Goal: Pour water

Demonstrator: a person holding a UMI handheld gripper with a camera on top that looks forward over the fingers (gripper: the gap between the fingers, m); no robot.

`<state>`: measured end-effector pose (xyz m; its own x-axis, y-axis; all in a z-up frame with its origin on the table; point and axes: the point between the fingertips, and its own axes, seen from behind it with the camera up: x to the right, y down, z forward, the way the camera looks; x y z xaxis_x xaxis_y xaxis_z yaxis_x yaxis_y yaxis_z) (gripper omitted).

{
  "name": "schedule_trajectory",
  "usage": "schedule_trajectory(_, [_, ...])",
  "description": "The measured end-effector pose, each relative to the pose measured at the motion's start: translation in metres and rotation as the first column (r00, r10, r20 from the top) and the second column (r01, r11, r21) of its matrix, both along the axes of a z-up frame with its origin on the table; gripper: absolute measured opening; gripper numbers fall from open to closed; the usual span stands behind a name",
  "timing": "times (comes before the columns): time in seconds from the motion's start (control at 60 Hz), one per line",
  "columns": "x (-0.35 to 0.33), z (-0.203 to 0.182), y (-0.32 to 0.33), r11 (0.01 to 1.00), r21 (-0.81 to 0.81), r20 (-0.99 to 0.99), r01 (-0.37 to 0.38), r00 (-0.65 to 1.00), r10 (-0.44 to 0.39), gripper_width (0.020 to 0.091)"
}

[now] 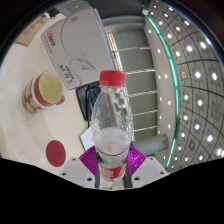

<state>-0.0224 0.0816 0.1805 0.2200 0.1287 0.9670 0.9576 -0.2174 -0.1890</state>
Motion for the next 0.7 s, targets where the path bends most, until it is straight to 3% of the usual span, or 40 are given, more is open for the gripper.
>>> schedule_trajectory(0.2, [-0.02, -0.009, 0.046, 0.989, 0.005, 0.422, -0.145, 0.897, 0.129, 0.0361])
schedule_trajectory(0.383, [-0.038, -0.006, 0.061, 0.975, 0.016, 0.557, -0.223, 0.812, 0.177, 0.0362])
schedule_trajectory(0.567, [-0.044, -0.006, 0.063, 0.969, 0.013, 0.504, -0.247, 0.839, 0.207, 0.0359])
schedule_trajectory(0.7, [-0.038, -0.004, 0.056, 0.978, 0.007, 0.235, -0.21, 0.951, 0.202, 0.0362])
